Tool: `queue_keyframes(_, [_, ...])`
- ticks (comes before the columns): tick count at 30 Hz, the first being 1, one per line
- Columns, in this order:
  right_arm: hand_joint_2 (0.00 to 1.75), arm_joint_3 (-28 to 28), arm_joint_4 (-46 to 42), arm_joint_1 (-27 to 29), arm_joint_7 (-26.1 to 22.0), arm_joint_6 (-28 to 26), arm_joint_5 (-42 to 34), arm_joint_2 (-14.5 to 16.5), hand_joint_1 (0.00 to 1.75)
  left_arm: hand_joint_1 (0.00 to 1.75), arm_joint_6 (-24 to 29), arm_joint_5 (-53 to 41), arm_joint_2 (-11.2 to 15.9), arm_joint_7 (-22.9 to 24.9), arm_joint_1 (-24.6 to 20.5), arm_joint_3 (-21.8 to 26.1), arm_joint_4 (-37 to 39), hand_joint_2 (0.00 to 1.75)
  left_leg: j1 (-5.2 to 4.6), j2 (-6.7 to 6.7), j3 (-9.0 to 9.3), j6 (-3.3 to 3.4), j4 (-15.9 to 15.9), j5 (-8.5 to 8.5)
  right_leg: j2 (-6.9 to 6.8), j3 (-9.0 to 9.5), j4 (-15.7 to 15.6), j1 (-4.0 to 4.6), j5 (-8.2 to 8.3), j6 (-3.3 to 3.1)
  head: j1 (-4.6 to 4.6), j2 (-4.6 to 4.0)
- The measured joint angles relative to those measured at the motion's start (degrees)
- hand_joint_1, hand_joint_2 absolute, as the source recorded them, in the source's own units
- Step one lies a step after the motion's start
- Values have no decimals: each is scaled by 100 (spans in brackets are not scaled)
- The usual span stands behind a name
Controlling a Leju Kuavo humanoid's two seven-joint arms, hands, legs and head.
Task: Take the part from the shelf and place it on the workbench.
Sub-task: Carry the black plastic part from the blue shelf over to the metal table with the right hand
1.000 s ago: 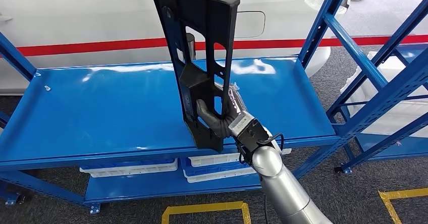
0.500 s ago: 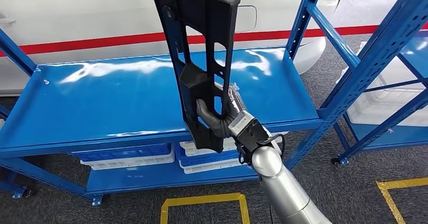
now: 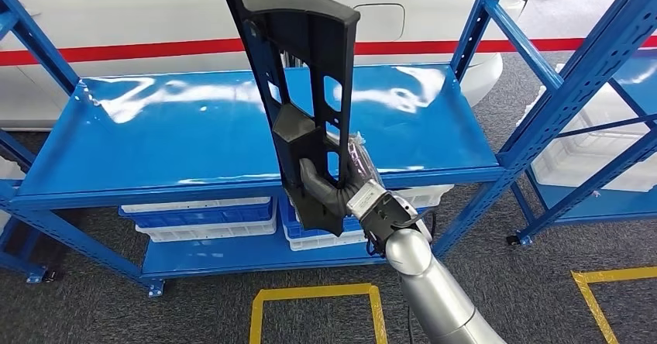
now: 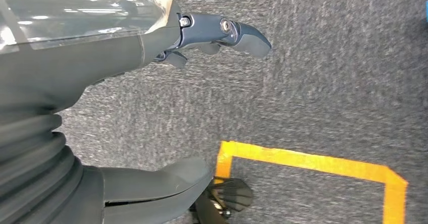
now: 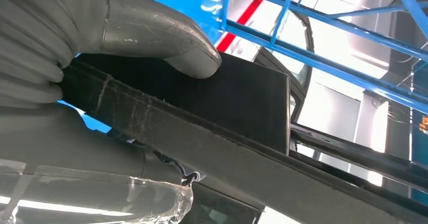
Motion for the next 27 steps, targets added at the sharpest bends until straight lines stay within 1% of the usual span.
queue_keyframes(1, [175, 2, 1, 15, -10, 0, 13, -5, 175, 0, 1, -1, -1, 0, 2, 1, 1, 175, -4, 4, -71, 1, 3, 51, 0, -63, 290, -2, -115, 11, -1, 0])
queue_keyframes(2, [175, 3, 3, 31, -17, 0, 23, -9, 175, 0, 1, -1, -5, 0, 4, 1, 1, 175, -7, 9, -144, -4, 7, 103, 0, -42, 420, -4, -135, 50, -1, 0])
queue_keyframes(3, [175, 6, 4, 44, -20, 0, 30, -11, 175, 0, 1, -1, -9, 0, 6, 1, 2, 175, -7, 12, -210, -17, 11, 152, 0, 87, 335, -5, -61, 105, 1, 0])
queue_keyframes(4, [175, 9, 5, 53, -21, 0, 37, -12, 175, 0, 1, -1, -15, 0, 8, 1, 2, 175, -6, 14, -271, -35, 18, 199, -1, 313, 56, -8, 57, 158, 0, 0])
queue_keyframes(5, [175, 14, 5, 57, -22, 0, 42, -9, 175, 0, 1, -1, -20, 2, 7, 1, 2, 175, -9, 14, -325, -62, 29, 241, -2, 600, -344, -13, 152, 190, 1, 0])
queue_keyframes(6, [175, 20, 5, 60, -24, 0, 48, -3, 175, 0, 1, -1, -23, 8, 5, 2, 1, 175, -18, 14, -375, -92, 47, 278, 1, 873, -754, -1, 200, 196, 1, 0])
queue_keyframes(7, [175, 25, 7, 66, -27, 0, 51, 4, 175, 0, 2, -2, -25, 16, 3, 4, 1, 175, -29, 15, -414, -127, 65, 319, 7, 1057, -1063, 10, 209, 182, -2, 0])
queue_keyframes(8, [175, 28, 9, 78, -31, 1, 54, 10, 175, 0, 4, -2, -25, 27, 2, 7, 0, 175, -37, 16, -442, -160, 77, 357, 16, 1139, -1240, 25, 193, 153, -4, 0])
queue_keyframes(9, [175, 31, 13, 96, -35, 2, 55, 14, 175, 0, 7, -3, -26, 38, 2, 10, 1, 175, -38, 17, -458, -194, 81, 397, 23, 1137, -1299, 44, 191, 122, -7, 0])
queue_keyframes(10, [175, 31, 18, 115, -38, 3, 56, 15, 175, 0, 9, -3, -24, 46, 4, 15, 1, 175, -23, 15, -468, -227, 82, 423, 25, 1092, -1297, 19, 215, 77, -8, 0])
queue_keyframes(11, [175, 32, 23, 130, -40, 7, 56, 18, 175, 0, 11, -3, -20, 53, 5, 21, 2, 175, -5, 8, -492, -259, 117, 375, 20, 1070, -1298, 1, 252, 22, -10, 0])
queue_keyframes(12, [175, 33, 27, 140, -42, 11, 55, 26, 175, 0, 13, -3, -16, 57, 7, 26, 2, 175, 15, 1, -538, -289, 228, 233, 13, 1045, -1302, -17, 296, -43, -13, 0])
queue_keyframes(13, [175, 34, 30, 145, -43, 16, 53, 36, 175, 0, 15, -3, -14, 61, 8, 31, 2, 175, 30, -9, -620, -317, 459, -8, 3, 1010, -1307, -37, 350, -106, -19, 0])
queue_keyframes(14, [175, 36, 32, 149, -44, 20, 51, 47, 175, 0, 19, -3, -13, 64, 8, 33, 2, 175, 39, -16, -724, -344, 791, -299, -5, 962, -1304, -25, 404, -149, -25, 0])
queue_keyframes(15, [175, 36, 36, 158, -46, 24, 50, 55, 175, 0, 22, -3, -14, 66, 7, 36, 2, 175, 45, -19, -830, -369, 1176, -553, -9, 894, -1300, -17, 458, -173, -28, 0])
queue_keyframes(16, [175, 36, 42, 175, -50, 28, 50, 58, 175, 0, 28, -3, -14, 68, 7, 39, 2, 175, 50, -22, -903, -390, 1513, -708, -11, 830, -1297, -8, 512, -178, -30, 0])
queue_keyframes(17, [175, 37, 50, 199, -55, 35, 51, 58, 175, 0, 34, -3, -14, 68, 8, 43, 2, 175, 54, -21, -902, -402, 1700, -733, -11, 768, -1292, -3, 559, -170, -30, 0])
queue_keyframes(18, [175, 37, 59, 225, -61, 44, 54, 58, 175, 0, 40, -5, -13, 67, 8, 49, 2, 175, 58, -20, -808, -407, 1699, -655, -11, 710, -1286, -2, 601, -157, -31, 0])
queue_keyframes(19, [175, 37, 67, 249, -70, 56, 57, 58, 175, 0, 44, -10, -12, 63, 8, 57, 2, 175, 63, -20, -602, -401, 1478, -515, -10, 659, -1278, -3, 638, -138, -31, 0])
queue_keyframes(20, [175, 38, 72, 267, -81, 68, 62, 58, 175, 0, 46, -17, -11, 55, 5, 64, 1, 175, 66, -24, -319, -386, 1113, -385, -8, 617, -1264, -5, 669, -116, -32, 0])
queue_keyframes(21, [175, 39, 75, 281, -92, 81, 70, 58, 175, 0, 46, -28, -9, 44, -1, 71, 1, 175, 61, -31, -31, -364, 704, -314, -6, 577, -1247, 4, 696, -91, -32, 0])
queue_keyframes(22, [175, 39, 79, 293, -104, 91, 81, 58, 175, 0, 46, -39, -8, 32, -7, 76, 0, 175, 53, -38, 185, -342, 374, -289, -7, 544, -1233, 14, 726, -56, -28, 0])
queue_keyframes(23, [175, 41, 87, 306, -116, 96, 96, 57, 175, 0, 46, -49, -8, 23, -13, 78, 0, 175, 38, -45, 301, -323, 171, -305, -9, 517, -1222, 24, 756, -19, -26, 0])
queue_keyframes(24, [175, 44, 99, 326, -130, 98, 113, 56, 175, 0, 46, -56, -8, 18, -15, 80, 0, 175, 18, -48, 324, -299, 86, -323, -13, 489, -1219, 30, 794, 25, -24, 0])
queue_keyframes(25, [175, 50, 116, 351, -143, 97, 131, 54, 175, 0, 46, -61, -9, 16, -13, 83, 0, 175, 10, -44, 293, -258, 60, -304, -14, 469, -1224, 38, 833, 74, -20, 0])
queue_keyframes(26, [175, 56, 137, 380, -154, 95, 146, 47, 175, 0, 46, -65, -11, 15, -14, 85, 0, 175, 6, -30, 264, -204, 27, -264, -15, 430, -1202, 39, 830, 106, -21, 0])
queue_keyframes(27, [175, 62, 157, 408, -162, 92, 156, 38, 175, 0, 46, -68, -13, 15, -14, 87, 0, 175, 8, -18, 224, -138, -2, -210, -14, 370, -1125, 44, 759, 112, -12, 0])
